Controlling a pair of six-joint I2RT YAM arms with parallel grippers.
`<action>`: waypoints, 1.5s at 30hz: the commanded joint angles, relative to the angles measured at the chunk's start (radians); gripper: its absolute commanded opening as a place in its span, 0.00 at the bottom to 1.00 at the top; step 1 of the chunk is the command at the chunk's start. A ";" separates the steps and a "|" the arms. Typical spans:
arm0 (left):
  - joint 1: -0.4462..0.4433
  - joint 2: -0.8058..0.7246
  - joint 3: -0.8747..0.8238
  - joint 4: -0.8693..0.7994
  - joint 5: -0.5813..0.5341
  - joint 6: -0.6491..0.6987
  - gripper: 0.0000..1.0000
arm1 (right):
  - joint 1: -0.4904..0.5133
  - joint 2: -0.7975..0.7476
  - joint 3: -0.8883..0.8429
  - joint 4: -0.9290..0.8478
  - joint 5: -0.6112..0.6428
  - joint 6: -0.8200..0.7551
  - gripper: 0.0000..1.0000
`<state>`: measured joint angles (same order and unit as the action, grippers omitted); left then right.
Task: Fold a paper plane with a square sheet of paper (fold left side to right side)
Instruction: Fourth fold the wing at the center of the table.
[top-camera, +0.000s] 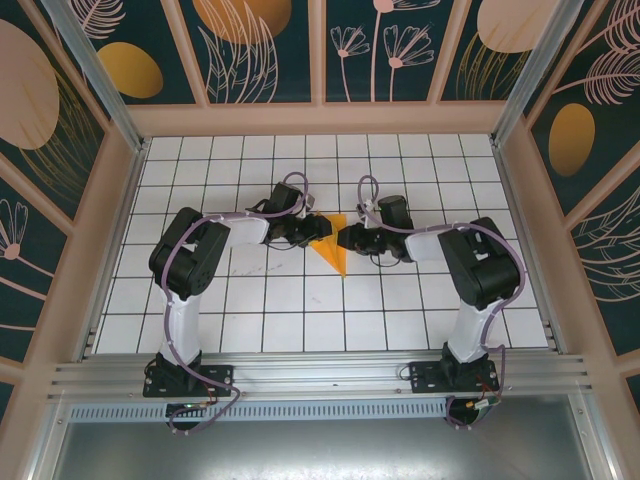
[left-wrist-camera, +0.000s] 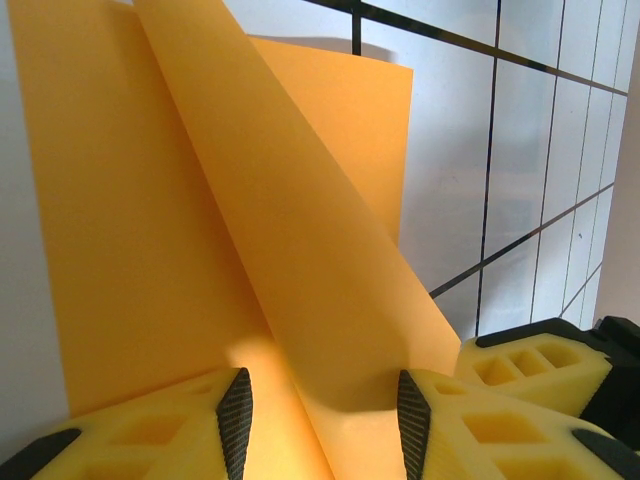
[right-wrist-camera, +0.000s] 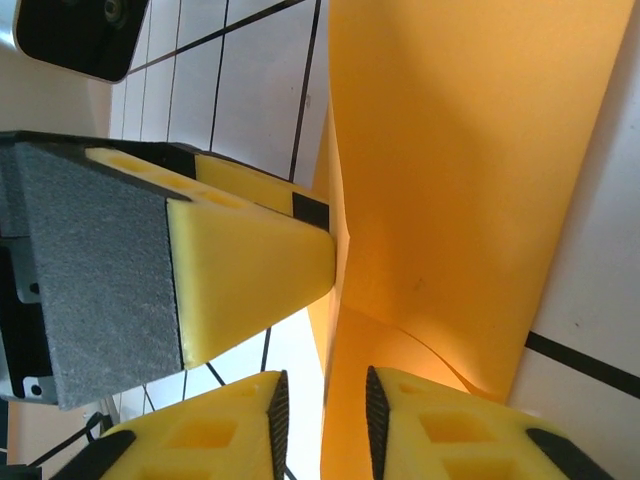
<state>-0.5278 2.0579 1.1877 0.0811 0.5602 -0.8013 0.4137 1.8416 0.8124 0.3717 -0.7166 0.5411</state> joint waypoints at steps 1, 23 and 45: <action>-0.005 0.034 0.002 -0.060 -0.052 0.025 0.46 | 0.007 0.025 0.034 0.031 -0.031 0.004 0.27; -0.006 0.032 0.004 -0.064 -0.053 0.029 0.46 | 0.010 0.031 0.092 -0.172 0.120 -0.088 0.04; -0.006 0.033 -0.001 -0.063 -0.056 0.028 0.46 | 0.014 0.050 0.122 -0.263 0.213 -0.130 0.04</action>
<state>-0.5297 2.0579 1.1915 0.0738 0.5491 -0.8005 0.4252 1.8732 0.9047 0.1493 -0.5301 0.4423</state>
